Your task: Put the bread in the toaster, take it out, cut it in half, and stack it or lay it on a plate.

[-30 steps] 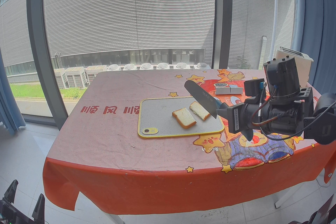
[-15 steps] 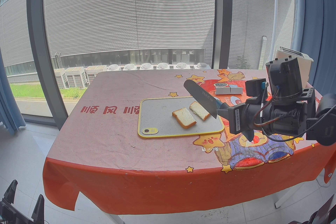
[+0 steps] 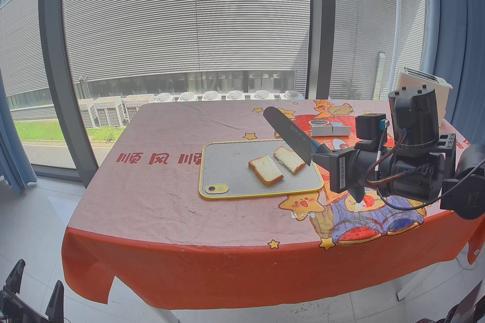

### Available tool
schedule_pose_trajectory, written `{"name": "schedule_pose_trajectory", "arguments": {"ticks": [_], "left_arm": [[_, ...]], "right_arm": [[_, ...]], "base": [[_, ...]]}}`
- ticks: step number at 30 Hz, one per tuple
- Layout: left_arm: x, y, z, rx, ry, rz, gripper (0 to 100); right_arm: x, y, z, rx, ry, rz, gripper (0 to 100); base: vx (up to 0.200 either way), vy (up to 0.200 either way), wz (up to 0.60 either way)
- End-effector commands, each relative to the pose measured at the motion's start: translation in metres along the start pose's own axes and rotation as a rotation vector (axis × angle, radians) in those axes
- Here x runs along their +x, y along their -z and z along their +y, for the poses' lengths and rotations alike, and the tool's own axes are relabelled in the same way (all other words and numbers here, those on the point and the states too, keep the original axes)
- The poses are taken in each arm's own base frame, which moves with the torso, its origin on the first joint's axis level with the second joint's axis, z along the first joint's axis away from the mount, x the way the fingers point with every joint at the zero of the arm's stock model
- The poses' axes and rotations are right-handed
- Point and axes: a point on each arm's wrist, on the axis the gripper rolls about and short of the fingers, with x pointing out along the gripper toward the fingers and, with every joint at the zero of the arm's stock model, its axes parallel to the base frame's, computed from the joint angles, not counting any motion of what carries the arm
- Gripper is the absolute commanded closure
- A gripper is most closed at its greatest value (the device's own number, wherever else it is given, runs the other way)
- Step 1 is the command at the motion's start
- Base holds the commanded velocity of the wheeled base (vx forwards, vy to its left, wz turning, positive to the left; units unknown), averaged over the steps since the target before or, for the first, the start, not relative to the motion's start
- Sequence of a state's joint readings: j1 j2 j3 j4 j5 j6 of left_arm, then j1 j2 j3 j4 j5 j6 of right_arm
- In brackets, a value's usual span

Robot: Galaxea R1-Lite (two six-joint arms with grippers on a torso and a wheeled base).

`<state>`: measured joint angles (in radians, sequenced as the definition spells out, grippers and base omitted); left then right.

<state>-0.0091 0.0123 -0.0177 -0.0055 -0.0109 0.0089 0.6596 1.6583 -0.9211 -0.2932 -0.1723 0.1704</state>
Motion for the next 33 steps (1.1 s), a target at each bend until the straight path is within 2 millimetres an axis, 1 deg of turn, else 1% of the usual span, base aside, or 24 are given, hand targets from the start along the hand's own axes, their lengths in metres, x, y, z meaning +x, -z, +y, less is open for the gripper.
{"name": "schedule_pose_trajectory", "arguments": {"ticks": [1, 11, 15, 20, 26, 33], "left_arm": [[0.0, 0.005, 0.0, 0.0, 0.0, 0.005, 0], [0.0, 0.005, 0.0, 0.0, 0.0, 0.005, 0], [0.0, 0.005, 0.0, 0.0, 0.0, 0.005, 0], [0.0, 0.005, 0.0, 0.0, 0.0, 0.005, 0], [0.0, 0.005, 0.0, 0.0, 0.0, 0.005, 0], [0.0, 0.005, 0.0, 0.0, 0.0, 0.005, 0]], "right_arm": [[0.0, 0.0, -0.001, 0.001, 0.002, 0.001, 100], [-0.002, -0.007, -0.007, 0.017, 0.019, -0.025, 100], [-0.003, -0.007, -0.007, 0.02, 0.02, -0.03, 100], [0.0, -0.008, -0.015, 0.029, 0.046, -0.026, 100], [-0.002, -0.008, -0.017, 0.03, 0.048, -0.029, 100], [-0.001, -0.01, -0.024, 0.04, 0.068, -0.036, 100]], "base": [[0.0, 0.0, 0.0], [0.0, 0.0, 0.0], [0.0, 0.0, 0.0], [0.0, 0.0, 0.0], [0.0, 0.0, 0.0], [0.0, 0.0, 0.0]]}}
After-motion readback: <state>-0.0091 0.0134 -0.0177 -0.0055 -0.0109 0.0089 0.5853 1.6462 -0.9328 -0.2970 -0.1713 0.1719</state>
